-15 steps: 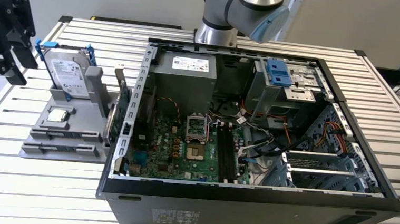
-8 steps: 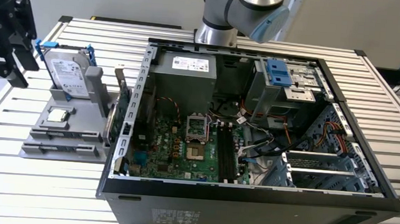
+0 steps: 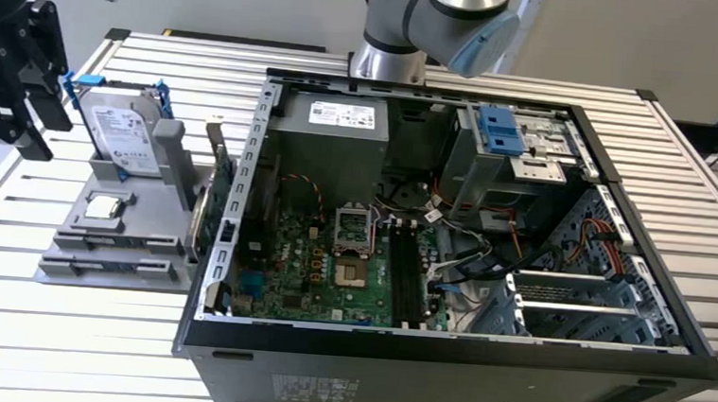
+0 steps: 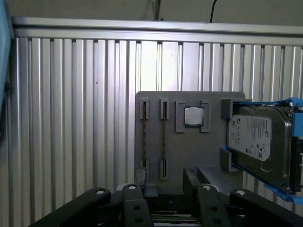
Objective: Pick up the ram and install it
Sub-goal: 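Pick up the ram and move it above insertion slot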
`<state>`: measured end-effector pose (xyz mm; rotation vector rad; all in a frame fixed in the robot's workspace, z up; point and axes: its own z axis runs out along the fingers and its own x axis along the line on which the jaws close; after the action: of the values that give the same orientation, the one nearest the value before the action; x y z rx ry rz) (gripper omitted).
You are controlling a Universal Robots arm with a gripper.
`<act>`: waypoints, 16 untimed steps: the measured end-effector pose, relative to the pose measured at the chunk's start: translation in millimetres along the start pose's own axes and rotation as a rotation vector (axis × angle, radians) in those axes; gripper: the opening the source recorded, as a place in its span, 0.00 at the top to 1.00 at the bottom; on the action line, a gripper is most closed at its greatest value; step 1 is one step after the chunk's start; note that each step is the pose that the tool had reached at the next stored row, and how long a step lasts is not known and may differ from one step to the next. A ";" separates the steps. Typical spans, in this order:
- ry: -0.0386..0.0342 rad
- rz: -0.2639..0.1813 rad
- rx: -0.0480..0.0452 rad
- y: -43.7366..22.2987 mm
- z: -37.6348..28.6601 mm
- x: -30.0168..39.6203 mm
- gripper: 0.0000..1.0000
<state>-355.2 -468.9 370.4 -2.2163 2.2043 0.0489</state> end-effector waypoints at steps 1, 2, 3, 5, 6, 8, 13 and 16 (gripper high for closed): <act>0.0001 0.000 -0.0001 0.0 0.1 0.0 0.00; 0.0002 0.000 0.0002 0.0 0.5 0.0 0.00; 0.0008 0.000 0.0002 0.0 1.1 0.0 0.00; 0.0023 0.000 0.0002 0.0 2.7 0.1 0.00; 0.0026 0.000 0.0002 0.0 3.6 0.1 0.00; 0.0029 0.000 0.0001 -0.1 5.4 0.2 0.00; 0.0030 -0.001 0.0002 -0.1 10.5 0.3 0.00; 0.0031 -0.001 0.0001 -0.2 13.4 0.4 0.00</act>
<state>-355.2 -468.9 357.0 -2.2195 2.2043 0.0453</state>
